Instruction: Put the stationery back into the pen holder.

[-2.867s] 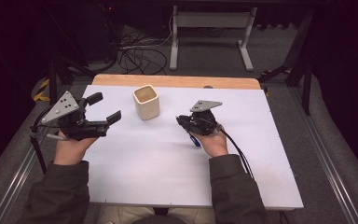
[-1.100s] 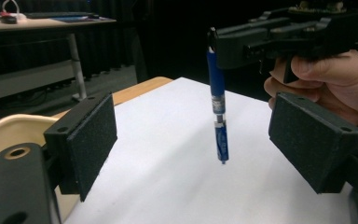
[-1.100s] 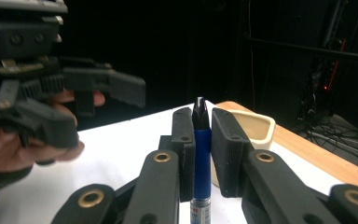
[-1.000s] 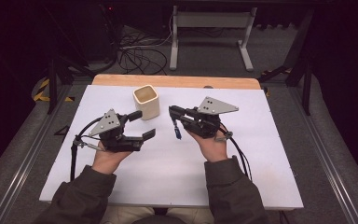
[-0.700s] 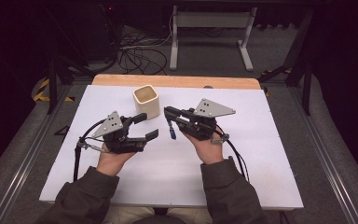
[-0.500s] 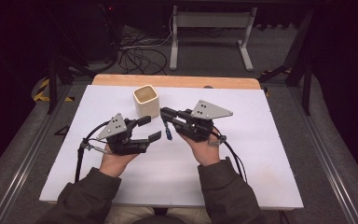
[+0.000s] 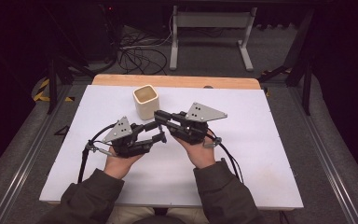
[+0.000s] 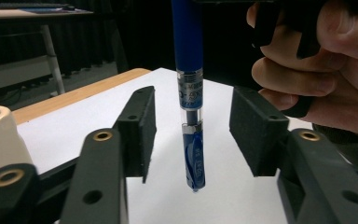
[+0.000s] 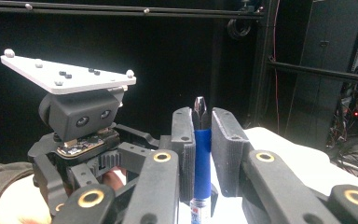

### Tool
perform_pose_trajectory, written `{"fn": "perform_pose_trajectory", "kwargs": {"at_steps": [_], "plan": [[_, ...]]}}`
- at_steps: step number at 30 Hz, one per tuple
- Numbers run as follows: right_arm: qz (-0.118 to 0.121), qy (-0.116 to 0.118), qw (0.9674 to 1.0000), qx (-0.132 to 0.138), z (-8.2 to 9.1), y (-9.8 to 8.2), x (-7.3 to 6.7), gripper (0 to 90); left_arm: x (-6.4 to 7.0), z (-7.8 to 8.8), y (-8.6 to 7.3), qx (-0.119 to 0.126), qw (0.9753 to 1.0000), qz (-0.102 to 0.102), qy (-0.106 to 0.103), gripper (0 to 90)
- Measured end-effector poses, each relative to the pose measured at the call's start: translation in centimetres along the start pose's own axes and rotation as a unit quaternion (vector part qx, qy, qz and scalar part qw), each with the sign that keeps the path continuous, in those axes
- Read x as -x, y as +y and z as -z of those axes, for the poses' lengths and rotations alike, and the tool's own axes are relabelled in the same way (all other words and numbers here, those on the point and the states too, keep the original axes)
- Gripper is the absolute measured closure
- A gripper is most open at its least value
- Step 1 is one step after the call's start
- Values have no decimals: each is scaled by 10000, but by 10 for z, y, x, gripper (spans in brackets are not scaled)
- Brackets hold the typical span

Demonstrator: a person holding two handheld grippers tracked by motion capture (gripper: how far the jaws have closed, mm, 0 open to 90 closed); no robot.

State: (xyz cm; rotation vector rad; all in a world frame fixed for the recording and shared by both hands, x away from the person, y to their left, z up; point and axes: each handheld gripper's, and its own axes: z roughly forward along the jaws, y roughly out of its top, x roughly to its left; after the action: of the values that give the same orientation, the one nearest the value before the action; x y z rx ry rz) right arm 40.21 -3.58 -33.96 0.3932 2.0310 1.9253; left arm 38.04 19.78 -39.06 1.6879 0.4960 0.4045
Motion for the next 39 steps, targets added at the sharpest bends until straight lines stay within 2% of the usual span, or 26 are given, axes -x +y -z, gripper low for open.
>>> {"fn": "perform_pose_trajectory", "kwargs": {"at_steps": [8, 18, 24, 34, 39], "plan": [[-60, 7, 10000, 62, 0, 0, 0, 803, -1, -1, -3, 43, 10000, 83, 6, 656], [-83, 22, 9998, 158, 1, 1, -2, 802, -1, -2, -5, 21, 9999, 114, -38, 716], [-85, 22, 9998, 180, 2, 2, -2, 802, -3, -1, -6, 69, 9999, 143, -31, 784], [-87, -31, 9999, 126, 2, 1, -1, 801, -3, -2, -5, -16, 10000, 76, 57, 790], [12, -122, 9999, 19, 2, 1, 0, 795, -3, -3, -6, -109, 9999, 42, 108, 792]]}}
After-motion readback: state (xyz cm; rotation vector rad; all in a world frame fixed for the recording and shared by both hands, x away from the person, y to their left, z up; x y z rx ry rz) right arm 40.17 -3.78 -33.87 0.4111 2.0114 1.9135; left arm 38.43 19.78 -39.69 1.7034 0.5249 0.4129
